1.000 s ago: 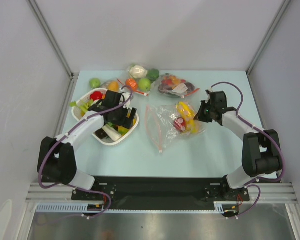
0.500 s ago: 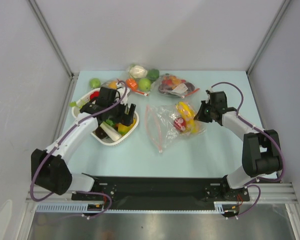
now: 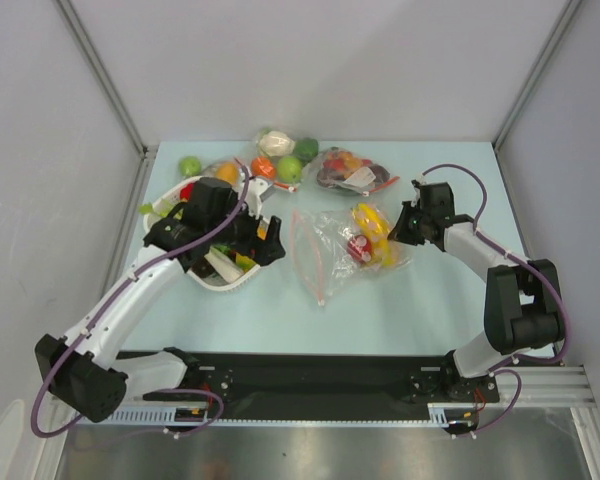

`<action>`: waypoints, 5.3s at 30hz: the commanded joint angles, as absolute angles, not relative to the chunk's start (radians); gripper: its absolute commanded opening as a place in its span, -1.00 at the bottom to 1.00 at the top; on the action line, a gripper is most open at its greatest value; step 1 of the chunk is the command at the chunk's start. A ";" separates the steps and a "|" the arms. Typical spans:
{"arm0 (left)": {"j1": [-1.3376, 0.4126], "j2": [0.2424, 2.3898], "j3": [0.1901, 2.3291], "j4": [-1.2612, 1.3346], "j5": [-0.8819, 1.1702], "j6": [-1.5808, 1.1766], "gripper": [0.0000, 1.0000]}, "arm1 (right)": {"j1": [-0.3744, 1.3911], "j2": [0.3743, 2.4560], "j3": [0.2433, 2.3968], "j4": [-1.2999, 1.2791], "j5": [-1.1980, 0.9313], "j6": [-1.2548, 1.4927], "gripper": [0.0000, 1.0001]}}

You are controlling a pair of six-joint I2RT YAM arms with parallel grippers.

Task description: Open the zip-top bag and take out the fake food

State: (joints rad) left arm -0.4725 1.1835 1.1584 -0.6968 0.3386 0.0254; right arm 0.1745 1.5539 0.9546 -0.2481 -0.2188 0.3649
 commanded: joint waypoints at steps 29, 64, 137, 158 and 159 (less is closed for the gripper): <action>-0.580 1.439 0.948 -0.172 0.405 -0.206 0.17 | 0.178 1.536 0.936 -0.373 -0.198 0.342 -1.00; -0.693 1.861 1.020 0.406 0.413 -0.382 0.75 | 0.278 1.686 0.920 -0.348 -0.184 0.364 -1.00; -0.716 1.436 0.989 -0.212 0.167 -0.244 -0.38 | 0.199 1.618 0.830 -0.331 -0.135 0.336 -1.00; -0.493 1.167 0.989 -0.325 0.232 -0.236 -0.34 | 0.189 1.615 0.831 -0.341 -0.133 0.331 -1.00; -0.459 1.143 0.997 -0.343 0.229 -0.224 -0.34 | 0.187 1.614 0.831 -0.341 -0.133 0.331 -1.00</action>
State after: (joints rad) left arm -0.5137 1.2121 0.9760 -0.3065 0.2096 -0.2508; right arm 0.1959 1.6096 0.8345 -0.2825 -0.1661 0.3611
